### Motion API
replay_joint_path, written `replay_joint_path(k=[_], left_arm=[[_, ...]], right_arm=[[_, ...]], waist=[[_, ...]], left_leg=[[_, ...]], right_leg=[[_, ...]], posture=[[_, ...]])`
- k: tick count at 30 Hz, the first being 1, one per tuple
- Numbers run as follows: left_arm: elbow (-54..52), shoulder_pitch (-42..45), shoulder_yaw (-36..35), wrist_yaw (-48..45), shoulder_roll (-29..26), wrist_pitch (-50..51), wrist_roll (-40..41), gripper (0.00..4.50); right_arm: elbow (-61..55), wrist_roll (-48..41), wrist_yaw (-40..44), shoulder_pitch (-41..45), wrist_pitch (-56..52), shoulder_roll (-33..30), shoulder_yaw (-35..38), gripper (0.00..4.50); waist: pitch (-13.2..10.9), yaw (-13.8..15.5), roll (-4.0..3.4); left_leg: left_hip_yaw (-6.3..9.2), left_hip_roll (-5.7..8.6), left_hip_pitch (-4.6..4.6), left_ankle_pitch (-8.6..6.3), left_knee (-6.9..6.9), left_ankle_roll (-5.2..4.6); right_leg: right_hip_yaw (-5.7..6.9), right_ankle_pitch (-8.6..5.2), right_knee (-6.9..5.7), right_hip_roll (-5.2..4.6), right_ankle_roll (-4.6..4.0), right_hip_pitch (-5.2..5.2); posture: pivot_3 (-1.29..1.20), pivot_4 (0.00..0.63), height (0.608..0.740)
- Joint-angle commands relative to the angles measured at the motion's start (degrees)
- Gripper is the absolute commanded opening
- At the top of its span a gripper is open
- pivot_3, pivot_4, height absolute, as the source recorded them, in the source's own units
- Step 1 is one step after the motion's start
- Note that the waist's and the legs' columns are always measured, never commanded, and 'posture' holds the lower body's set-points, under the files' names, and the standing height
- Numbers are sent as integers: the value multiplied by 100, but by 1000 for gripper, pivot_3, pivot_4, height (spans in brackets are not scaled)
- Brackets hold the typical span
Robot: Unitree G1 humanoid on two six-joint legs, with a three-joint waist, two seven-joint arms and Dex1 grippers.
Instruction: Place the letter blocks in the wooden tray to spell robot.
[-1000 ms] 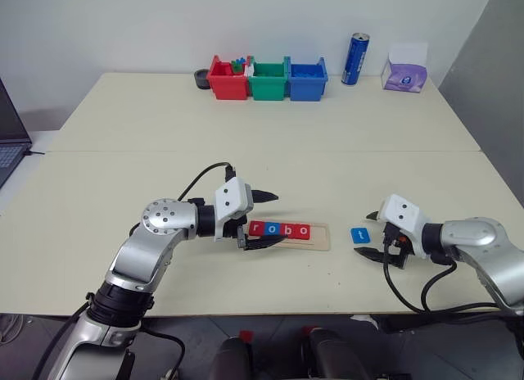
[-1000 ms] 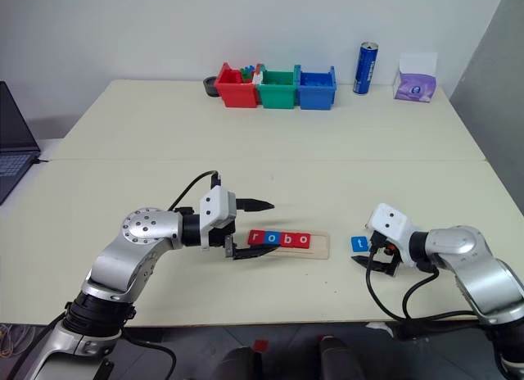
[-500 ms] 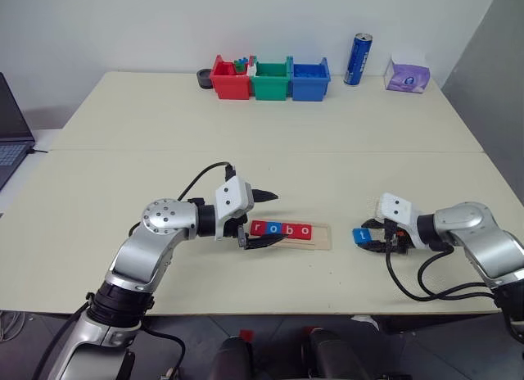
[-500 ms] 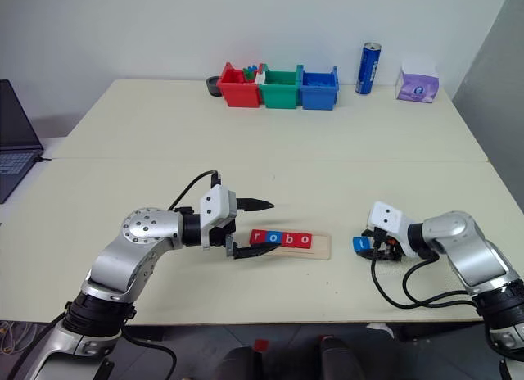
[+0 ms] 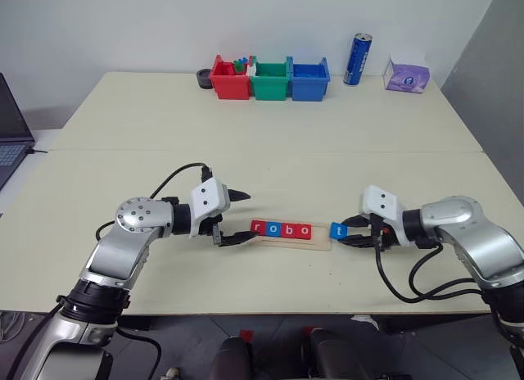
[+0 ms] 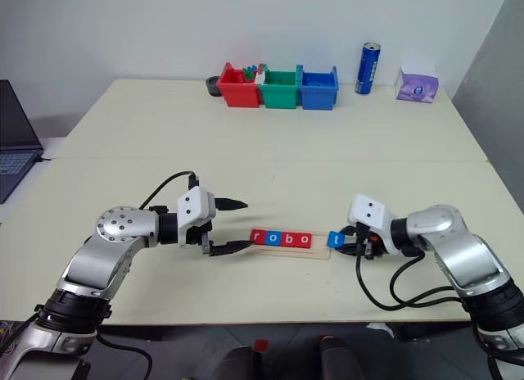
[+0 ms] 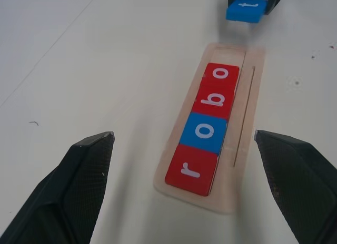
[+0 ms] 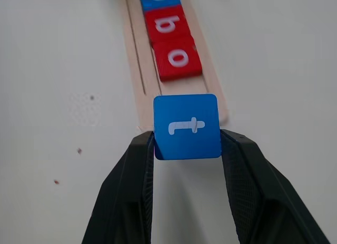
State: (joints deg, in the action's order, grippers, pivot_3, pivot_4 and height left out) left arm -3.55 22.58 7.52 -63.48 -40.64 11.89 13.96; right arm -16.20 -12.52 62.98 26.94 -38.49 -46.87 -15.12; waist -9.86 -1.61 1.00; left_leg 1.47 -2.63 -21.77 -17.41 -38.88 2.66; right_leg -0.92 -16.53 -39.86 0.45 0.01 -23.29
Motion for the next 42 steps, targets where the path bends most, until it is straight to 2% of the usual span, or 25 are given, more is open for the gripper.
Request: replay_joint_path(k=[1, 10, 28, 29, 32, 36, 42], left_arm=[[-80, -2, -13, -28, 16, -152, -28, 4500], [-180, -68, 15, -16, 56, -192, -47, 4500], [-278, -78, 11, 54, 69, -151, -42, 4500], [-279, -83, 12, 58, 72, -156, -45, 4500], [-284, -94, 16, 67, 77, -165, -52, 4500], [-283, -98, 24, 77, 90, -170, -60, 4500], [-293, -113, 27, 86, 104, -165, -68, 4500]], right_arm=[[23, 229, 59, 349, 128, 85, -333, 1466], [543, 623, 248, 865, 372, 306, -926, 1466], [1124, 1036, 447, 1084, 754, 531, -1083, 1466], [1127, 1042, 458, 1091, 756, 538, -1081, 2026], [1127, 1042, 475, 1119, 702, 573, -1056, 2837], [1109, 1038, 505, 1148, 633, 602, -1012, 4412], [655, 635, 584, 1149, 188, 495, -604, 4464]], waist=[[0, -1, 0], [0, -1, 0], [0, -1, 0], [0, -1, 0], [0, -1, 0], [0, -1, -1], [-1, 0, -1]], left_leg=[[0, 0, 0, 0, 0, 0], [1, -1, -2, 0, 1, 0], [1, -1, -1, 0, 0, 0], [1, -1, -1, 0, 0, 0], [2, -2, 0, 0, 0, 0], [1, -1, -1, 0, 0, 0], [2, -2, -1, 0, 0, 0]], right_leg=[[0, 0, 0, 0, 0, 0], [1, 0, 0, 0, 0, -2], [1, 0, -3, 0, -1, -2], [1, 0, -3, 0, -1, -2], [2, 0, -3, 0, -1, -2], [2, 0, -4, -1, -1, -2], [2, 0, -4, -1, -1, -2]], posture=[[0, 150, 740], [0, 150, 740], [0, 150, 740], [0, 150, 740], [0, 150, 740], [0, 150, 740], [0, 150, 740]])
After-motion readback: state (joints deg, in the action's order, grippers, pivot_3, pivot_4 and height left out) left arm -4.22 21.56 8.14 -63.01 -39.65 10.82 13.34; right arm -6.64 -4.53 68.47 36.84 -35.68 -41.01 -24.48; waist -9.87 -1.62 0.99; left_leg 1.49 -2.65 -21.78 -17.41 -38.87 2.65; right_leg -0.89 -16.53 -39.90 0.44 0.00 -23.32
